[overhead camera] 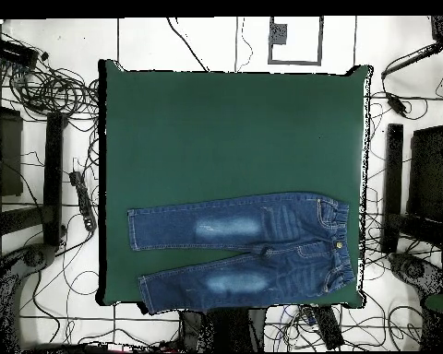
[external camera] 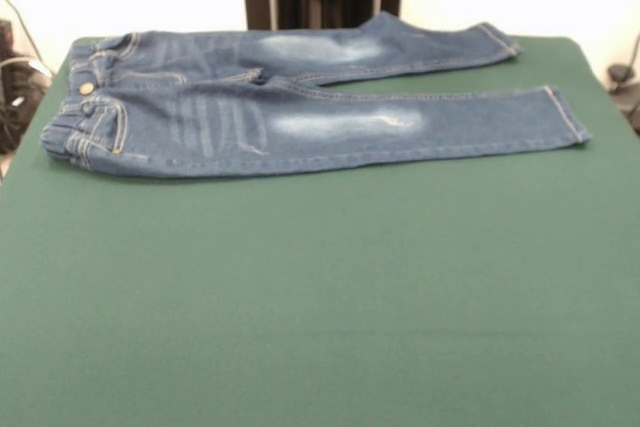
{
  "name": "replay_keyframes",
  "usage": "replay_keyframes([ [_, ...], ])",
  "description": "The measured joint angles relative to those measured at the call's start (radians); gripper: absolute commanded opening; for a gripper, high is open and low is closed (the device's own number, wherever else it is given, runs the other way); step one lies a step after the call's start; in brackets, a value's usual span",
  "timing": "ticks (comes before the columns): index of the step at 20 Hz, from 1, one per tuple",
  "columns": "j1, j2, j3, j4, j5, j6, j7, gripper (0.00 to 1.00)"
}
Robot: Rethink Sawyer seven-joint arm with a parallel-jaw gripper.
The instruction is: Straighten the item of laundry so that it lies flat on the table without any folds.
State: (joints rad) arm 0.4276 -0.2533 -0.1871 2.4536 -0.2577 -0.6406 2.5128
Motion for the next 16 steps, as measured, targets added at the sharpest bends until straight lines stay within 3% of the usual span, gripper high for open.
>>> replay_keyframes([
  [8, 0.158, 0.066, -0.004, 0.000, 0.001, -0.193, 0.000, 0.00],
  [11, 0.227, 0.105, -0.002, -0.003, 0.024, -0.357, 0.000, 0.00],
  [16, 0.270, 0.131, -0.003, -0.012, 0.070, -0.606, 0.000, 0.00],
])
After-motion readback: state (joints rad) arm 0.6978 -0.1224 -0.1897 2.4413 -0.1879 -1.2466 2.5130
